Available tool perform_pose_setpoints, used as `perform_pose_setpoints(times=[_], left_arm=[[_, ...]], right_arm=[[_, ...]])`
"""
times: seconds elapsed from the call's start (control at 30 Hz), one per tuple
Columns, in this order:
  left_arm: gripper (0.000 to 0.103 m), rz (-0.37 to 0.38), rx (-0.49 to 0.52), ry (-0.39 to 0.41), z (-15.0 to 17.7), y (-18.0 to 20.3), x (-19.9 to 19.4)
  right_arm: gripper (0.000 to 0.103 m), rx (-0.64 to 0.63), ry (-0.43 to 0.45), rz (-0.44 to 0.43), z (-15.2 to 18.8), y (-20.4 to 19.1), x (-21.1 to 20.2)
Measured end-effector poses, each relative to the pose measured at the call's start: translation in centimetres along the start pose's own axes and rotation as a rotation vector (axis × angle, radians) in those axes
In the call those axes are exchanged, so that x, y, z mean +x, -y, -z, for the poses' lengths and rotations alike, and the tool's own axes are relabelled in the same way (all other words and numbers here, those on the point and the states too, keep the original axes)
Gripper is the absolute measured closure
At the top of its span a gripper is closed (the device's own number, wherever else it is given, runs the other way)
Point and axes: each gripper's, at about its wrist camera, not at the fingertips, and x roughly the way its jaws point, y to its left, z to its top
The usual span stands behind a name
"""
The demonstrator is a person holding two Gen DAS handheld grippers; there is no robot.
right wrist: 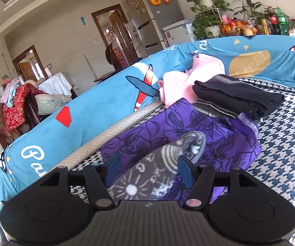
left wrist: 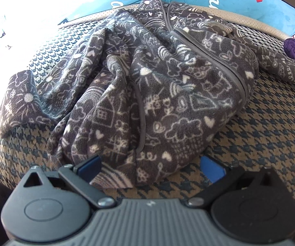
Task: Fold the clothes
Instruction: 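Lift the sleeve with the right gripper and carry it over the fleece body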
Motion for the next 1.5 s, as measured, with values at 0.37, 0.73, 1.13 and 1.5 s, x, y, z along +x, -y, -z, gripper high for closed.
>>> perform_pose_setpoints(times=[0.37,0.73,1.13,1.5], left_arm=[[0.0,-0.026,0.01,-0.002,0.7,-0.5,0.7],[0.003,-0.037,-0.091,0.08,0.4,-3.1,-0.1],[0.0,-0.088,-0.191,0.144,-2.8,-7.5,-0.6],[0.0,-0.111,-0.249,0.165,-5.0,-10.2,-0.6]], right_arm=[[0.033,-0.177,-0.128,-0.242,4.9,-4.9,-2.6],[0.032,-0.345,-0.458,-0.394,12.0,-9.8,0.0],[0.03,-0.446,-0.517,-0.481,16.5,-15.4,1.1],[0.088,-0.375,-0.474,-0.672,16.9,-17.6,0.1]])
